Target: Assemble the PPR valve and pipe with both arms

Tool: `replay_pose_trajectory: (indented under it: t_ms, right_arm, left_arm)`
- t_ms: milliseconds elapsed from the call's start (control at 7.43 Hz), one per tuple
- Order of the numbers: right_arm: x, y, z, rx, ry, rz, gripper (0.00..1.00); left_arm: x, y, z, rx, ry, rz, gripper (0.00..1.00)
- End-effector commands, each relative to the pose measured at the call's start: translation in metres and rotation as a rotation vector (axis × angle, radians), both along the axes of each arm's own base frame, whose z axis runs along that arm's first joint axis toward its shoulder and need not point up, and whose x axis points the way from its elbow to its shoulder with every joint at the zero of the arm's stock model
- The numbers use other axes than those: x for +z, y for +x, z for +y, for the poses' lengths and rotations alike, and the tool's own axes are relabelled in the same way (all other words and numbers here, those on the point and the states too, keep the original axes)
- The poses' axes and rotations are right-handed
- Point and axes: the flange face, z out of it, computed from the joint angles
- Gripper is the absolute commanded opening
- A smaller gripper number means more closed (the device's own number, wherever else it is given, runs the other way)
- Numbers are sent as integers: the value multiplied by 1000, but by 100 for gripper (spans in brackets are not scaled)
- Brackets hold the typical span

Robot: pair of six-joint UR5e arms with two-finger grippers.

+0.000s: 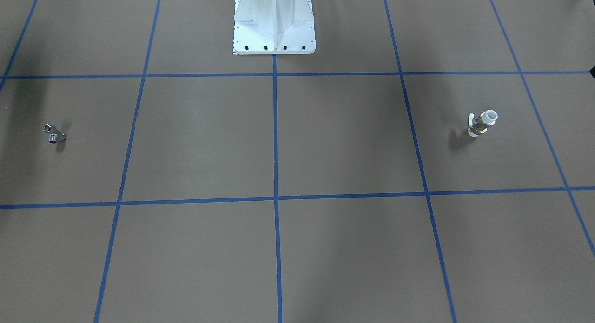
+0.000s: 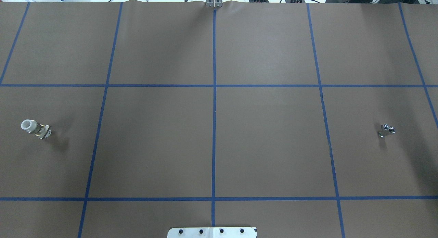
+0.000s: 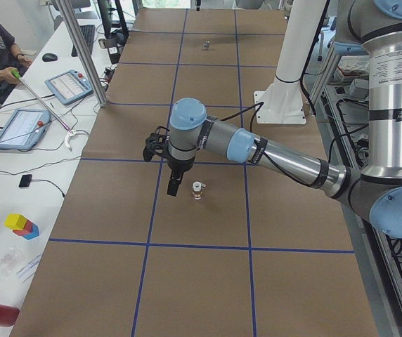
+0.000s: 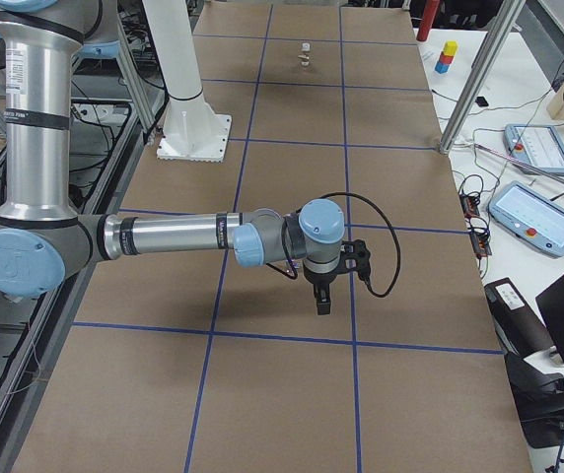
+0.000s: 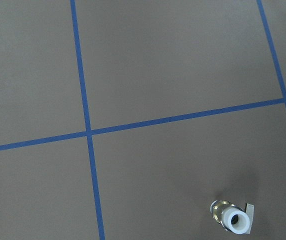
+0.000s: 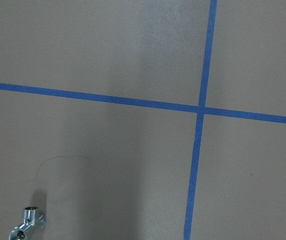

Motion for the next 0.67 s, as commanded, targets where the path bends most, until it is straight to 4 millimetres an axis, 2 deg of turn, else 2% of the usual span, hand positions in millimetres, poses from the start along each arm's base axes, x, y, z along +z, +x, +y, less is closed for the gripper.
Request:
replay_pose_trajectory:
  t_ms: [0, 269, 404, 538]
  right_arm:
    - [1, 0, 0, 1, -4, 1, 100]
    - [-4, 0, -1, 1, 8, 0, 100]
    - [1, 0, -1, 1, -2, 5, 100]
    - [1, 0, -1, 0, -1, 5, 100]
  left_arm:
    - [6, 1, 4, 1, -10, -9, 100]
    - [19, 2, 14, 4, -47, -11, 100]
    - [20, 5, 14, 9, -50, -3, 100]
    - [14, 25, 11, 0, -96, 12, 100]
